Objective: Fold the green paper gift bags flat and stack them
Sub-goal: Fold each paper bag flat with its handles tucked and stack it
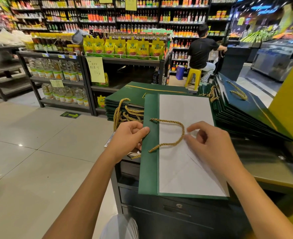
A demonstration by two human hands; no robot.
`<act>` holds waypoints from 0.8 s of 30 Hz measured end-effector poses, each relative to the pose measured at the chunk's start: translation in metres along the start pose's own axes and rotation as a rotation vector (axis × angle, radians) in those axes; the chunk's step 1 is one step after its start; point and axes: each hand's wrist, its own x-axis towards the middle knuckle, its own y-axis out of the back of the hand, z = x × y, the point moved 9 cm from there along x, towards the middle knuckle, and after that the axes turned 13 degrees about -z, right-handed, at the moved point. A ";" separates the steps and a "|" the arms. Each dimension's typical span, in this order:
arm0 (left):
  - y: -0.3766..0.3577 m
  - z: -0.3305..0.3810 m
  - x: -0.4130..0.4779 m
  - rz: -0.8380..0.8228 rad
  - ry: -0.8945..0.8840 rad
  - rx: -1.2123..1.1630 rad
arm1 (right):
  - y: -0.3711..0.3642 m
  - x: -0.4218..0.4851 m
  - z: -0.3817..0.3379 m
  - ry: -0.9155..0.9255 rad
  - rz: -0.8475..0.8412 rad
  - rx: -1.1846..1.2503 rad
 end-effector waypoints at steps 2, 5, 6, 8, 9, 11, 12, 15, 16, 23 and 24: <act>0.002 -0.001 0.000 0.025 0.002 -0.002 | 0.019 -0.007 0.019 -0.104 0.041 -0.037; 0.006 -0.002 0.000 0.059 0.001 -0.004 | 0.037 -0.017 0.046 -0.283 0.075 -0.038; 0.006 -0.001 0.000 0.069 0.002 -0.004 | 0.039 -0.020 0.053 -0.334 0.074 -0.024; 0.006 0.001 -0.003 0.101 0.001 -0.005 | 0.039 -0.024 0.058 -0.368 0.052 0.004; 0.006 0.003 -0.004 0.120 0.002 -0.009 | 0.038 -0.025 0.058 -0.360 0.040 0.023; 0.007 0.007 -0.007 0.149 0.005 -0.039 | 0.038 -0.025 0.057 -0.333 0.037 0.081; 0.007 0.010 -0.009 0.158 0.005 -0.065 | 0.039 -0.025 0.056 -0.319 0.045 0.110; 0.013 0.023 -0.014 0.186 -0.026 -0.131 | 0.051 -0.020 0.046 -0.273 0.098 0.185; 0.015 0.030 -0.016 0.196 -0.046 -0.138 | 0.057 -0.018 0.040 -0.252 0.125 0.213; 0.043 0.112 -0.027 0.255 -0.260 -0.147 | 0.105 0.002 -0.020 -0.043 0.284 0.402; 0.045 0.126 -0.030 0.257 -0.302 -0.136 | 0.113 0.004 -0.028 -0.004 0.305 0.433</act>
